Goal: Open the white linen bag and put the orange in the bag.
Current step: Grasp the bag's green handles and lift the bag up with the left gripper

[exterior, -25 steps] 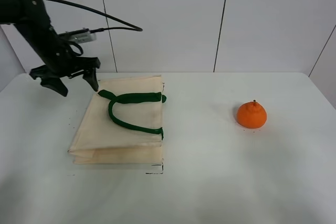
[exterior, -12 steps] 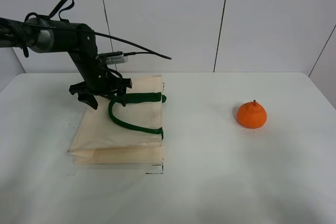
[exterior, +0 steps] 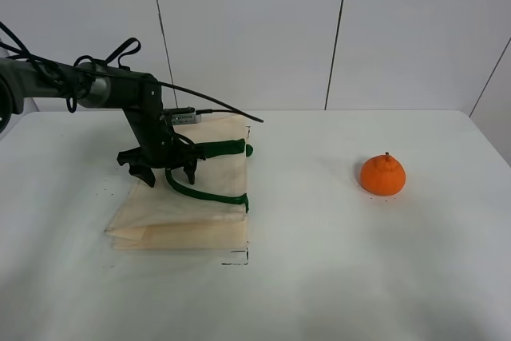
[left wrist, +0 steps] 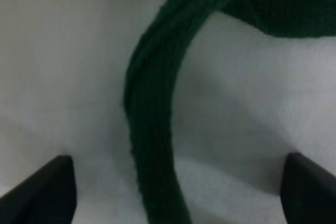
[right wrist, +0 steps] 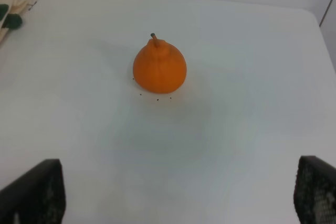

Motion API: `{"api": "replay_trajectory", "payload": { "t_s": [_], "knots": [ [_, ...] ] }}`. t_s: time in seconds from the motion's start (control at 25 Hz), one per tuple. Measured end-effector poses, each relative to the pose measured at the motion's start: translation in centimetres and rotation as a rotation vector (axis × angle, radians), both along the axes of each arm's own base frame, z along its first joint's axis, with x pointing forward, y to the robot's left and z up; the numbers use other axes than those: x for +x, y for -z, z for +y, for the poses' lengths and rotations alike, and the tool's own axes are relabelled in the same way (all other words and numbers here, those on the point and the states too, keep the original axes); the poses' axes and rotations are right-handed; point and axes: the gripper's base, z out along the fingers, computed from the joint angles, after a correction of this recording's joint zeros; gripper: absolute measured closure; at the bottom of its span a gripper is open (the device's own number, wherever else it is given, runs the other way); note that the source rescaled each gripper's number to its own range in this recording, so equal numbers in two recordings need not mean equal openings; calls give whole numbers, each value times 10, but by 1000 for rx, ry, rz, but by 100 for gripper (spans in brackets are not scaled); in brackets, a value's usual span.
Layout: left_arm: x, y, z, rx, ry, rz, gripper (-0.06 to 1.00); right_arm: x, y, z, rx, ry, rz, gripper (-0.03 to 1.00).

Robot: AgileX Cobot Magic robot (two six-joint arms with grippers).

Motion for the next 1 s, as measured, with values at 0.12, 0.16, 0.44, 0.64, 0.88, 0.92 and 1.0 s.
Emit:
{"api": "replay_trajectory", "payload": {
  "t_s": [0.12, 0.16, 0.44, 0.64, 0.88, 0.92, 1.0],
  "knots": [
    [0, 0, 0, 0, 0, 2, 22, 0, 0, 0, 0, 0, 0, -3],
    [0, 0, 0, 1, 0, 3, 35, 0, 0, 0, 4, -3, 0, -3],
    [-2, -13, 1, -2, -5, -1, 93, 0, 0, 0, 4, -3, 0, -3],
    [-2, -100, 2, -19, 13, -136, 94, 0, 0, 0, 0, 0, 0, -3],
    [-25, -221, 6, -44, 87, -323, 94, 0, 0, 0, 0, 0, 0, -3],
    [-30, -237, 5, -51, 96, -353, 94, 0, 0, 0, 4, -3, 0, -3],
    [-40, -264, 7, -58, 107, -391, 94, 0, 0, 0, 0, 0, 0, -3]
  ]
}}
